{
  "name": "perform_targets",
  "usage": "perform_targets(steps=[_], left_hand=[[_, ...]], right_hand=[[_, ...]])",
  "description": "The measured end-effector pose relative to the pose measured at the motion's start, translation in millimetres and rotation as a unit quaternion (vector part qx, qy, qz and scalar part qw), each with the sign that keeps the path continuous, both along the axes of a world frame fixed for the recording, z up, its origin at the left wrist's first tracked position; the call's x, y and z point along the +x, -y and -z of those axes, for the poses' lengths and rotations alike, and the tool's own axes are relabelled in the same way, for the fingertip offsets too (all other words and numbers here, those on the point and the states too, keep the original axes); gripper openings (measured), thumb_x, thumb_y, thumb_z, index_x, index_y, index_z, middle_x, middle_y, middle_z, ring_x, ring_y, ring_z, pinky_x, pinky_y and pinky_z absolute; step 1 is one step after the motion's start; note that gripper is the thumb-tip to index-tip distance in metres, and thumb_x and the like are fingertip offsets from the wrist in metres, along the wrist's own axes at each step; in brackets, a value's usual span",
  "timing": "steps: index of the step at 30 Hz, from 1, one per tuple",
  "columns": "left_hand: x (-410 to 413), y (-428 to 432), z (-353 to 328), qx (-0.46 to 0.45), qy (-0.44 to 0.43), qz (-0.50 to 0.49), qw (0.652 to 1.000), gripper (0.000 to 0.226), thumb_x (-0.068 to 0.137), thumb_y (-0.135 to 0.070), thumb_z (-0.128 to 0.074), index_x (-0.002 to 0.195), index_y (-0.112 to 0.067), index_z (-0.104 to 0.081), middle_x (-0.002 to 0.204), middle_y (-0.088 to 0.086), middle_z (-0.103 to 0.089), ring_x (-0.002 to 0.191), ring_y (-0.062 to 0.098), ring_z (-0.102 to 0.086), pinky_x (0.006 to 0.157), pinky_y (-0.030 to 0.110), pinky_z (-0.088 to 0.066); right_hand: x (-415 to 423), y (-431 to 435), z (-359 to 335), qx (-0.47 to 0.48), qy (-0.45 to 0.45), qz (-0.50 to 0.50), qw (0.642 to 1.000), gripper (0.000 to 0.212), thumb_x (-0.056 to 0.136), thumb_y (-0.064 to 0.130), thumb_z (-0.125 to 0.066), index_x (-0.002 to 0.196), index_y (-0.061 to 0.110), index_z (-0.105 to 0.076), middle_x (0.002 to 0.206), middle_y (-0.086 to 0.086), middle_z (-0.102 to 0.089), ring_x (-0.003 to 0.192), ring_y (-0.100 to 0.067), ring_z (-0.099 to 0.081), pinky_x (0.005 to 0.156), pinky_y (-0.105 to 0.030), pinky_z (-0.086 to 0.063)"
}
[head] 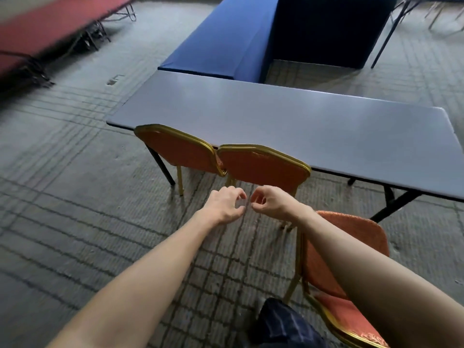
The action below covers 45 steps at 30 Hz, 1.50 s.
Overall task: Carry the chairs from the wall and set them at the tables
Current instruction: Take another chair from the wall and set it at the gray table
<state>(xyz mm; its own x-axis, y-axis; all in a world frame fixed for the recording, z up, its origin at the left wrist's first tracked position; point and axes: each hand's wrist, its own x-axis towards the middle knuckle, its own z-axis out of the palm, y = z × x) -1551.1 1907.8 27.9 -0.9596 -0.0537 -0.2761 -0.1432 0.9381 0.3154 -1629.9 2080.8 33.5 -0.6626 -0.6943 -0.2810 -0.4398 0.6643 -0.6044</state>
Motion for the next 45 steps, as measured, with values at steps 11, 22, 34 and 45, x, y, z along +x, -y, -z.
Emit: perform_targets(steps=[11,22,34,45], left_hand=[[-115,202,10,-0.037,-0.071,-0.065,0.995,0.037,0.089,-0.036,-0.06,0.125,-0.027,-0.057,0.129,-0.003,-0.054,0.127,0.019,-0.042,0.108,0.039,-0.03],[-204,392,34,-0.136,0.028,-0.04,0.99,0.077,0.081,-0.044,-0.065,0.146,-0.027,-0.028,0.148,0.007,-0.023,0.145,0.028,-0.013,0.12,0.049,-0.005],[-255,517,80,-0.102,0.078,0.163,0.978,0.032,0.086,-0.042,-0.057,0.113,-0.026,-0.062,0.118,0.001,-0.057,0.115,0.026,-0.045,0.094,0.041,-0.036],[-261,538,104,-0.008,-0.027,0.098,0.995,0.018,0.066,-0.029,-0.058,0.08,-0.025,-0.07,0.089,-0.009,-0.066,0.091,0.018,-0.056,0.077,0.032,-0.04]], right_hand=[[-137,215,24,-0.034,-0.015,-0.049,0.998,0.018,0.084,0.036,-0.064,0.099,0.026,-0.067,0.092,0.009,-0.065,0.085,-0.012,-0.063,0.08,-0.035,-0.055],[-208,393,39,0.0,-0.061,-0.044,0.997,0.062,0.084,0.041,-0.068,0.14,0.023,-0.047,0.135,-0.003,-0.052,0.126,-0.023,-0.041,0.107,-0.037,-0.037],[-199,523,84,0.14,-0.087,0.061,0.984,0.044,0.081,0.045,-0.063,0.118,0.021,-0.062,0.115,-0.006,-0.056,0.111,-0.027,-0.048,0.097,-0.038,-0.042],[-199,546,130,0.05,-0.246,0.157,0.955,0.025,0.06,0.04,-0.077,0.062,0.018,-0.066,0.069,0.002,-0.062,0.072,-0.023,-0.057,0.051,-0.028,-0.047]])
